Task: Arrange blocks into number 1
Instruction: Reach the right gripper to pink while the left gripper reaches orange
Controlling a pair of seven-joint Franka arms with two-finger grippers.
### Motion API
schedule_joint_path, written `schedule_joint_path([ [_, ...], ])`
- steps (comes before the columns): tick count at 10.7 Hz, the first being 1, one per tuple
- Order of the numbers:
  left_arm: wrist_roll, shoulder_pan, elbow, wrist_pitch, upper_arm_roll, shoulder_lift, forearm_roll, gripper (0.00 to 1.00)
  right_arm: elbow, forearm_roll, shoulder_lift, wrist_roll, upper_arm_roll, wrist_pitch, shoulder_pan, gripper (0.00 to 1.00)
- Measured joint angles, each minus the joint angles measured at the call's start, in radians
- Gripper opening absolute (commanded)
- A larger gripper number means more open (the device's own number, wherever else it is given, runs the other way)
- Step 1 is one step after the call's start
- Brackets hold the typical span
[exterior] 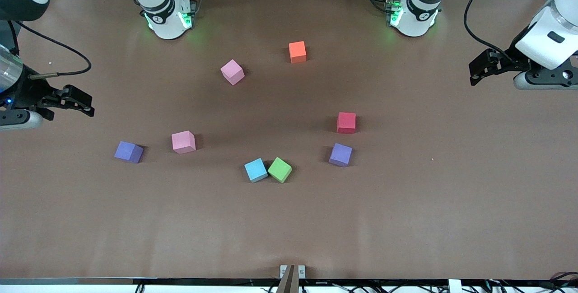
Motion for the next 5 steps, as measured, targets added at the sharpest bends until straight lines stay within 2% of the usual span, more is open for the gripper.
schedule_joint_path([
  [5, 0.011, -0.006, 0.000, -0.003, -0.002, 0.000, -0.002, 1.00, 0.002, 0.000, 0.000, 0.005, 0.000, 0.000, 0.009, 1.00],
])
